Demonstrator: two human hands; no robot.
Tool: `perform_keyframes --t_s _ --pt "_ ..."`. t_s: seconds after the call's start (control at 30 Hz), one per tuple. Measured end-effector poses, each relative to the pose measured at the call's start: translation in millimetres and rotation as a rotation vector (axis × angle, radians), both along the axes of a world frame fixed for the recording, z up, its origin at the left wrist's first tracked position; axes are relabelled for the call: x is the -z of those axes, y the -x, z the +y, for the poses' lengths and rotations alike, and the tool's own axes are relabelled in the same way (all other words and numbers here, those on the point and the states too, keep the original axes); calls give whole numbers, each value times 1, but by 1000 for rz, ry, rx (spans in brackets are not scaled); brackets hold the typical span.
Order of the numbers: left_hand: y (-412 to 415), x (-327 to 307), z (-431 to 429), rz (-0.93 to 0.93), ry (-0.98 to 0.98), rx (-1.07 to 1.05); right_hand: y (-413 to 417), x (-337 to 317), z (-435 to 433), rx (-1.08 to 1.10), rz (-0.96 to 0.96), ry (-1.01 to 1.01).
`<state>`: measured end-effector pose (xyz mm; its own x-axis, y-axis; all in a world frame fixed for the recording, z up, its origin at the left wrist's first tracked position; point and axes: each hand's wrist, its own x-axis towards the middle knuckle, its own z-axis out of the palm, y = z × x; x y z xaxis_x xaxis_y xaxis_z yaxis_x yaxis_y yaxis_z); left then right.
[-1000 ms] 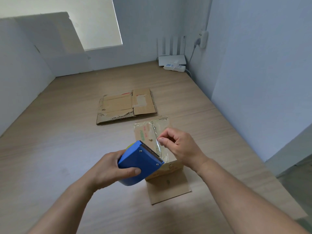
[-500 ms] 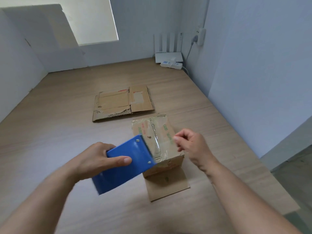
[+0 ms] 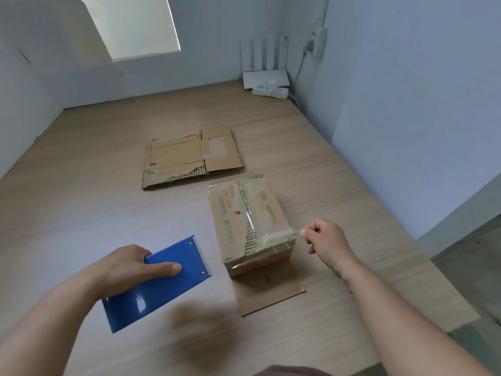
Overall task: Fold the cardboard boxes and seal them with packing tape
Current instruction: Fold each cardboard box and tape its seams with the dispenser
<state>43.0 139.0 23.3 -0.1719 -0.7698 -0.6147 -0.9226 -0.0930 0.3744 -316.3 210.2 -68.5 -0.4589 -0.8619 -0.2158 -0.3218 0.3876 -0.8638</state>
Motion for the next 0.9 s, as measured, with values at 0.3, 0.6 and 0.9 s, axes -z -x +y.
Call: perform_keyframes --t_s 0.3,0.6,0.9 --pt "13 27 -13 -93 -27 -25 -2 10 -4 21 -19 -131" --pt "31 54 -19 -58 -99 -104 -4 9 -9 -12 118 -352" --pt "64 73 5 1 -58 -114 -36 2 -13 44 631 -135"
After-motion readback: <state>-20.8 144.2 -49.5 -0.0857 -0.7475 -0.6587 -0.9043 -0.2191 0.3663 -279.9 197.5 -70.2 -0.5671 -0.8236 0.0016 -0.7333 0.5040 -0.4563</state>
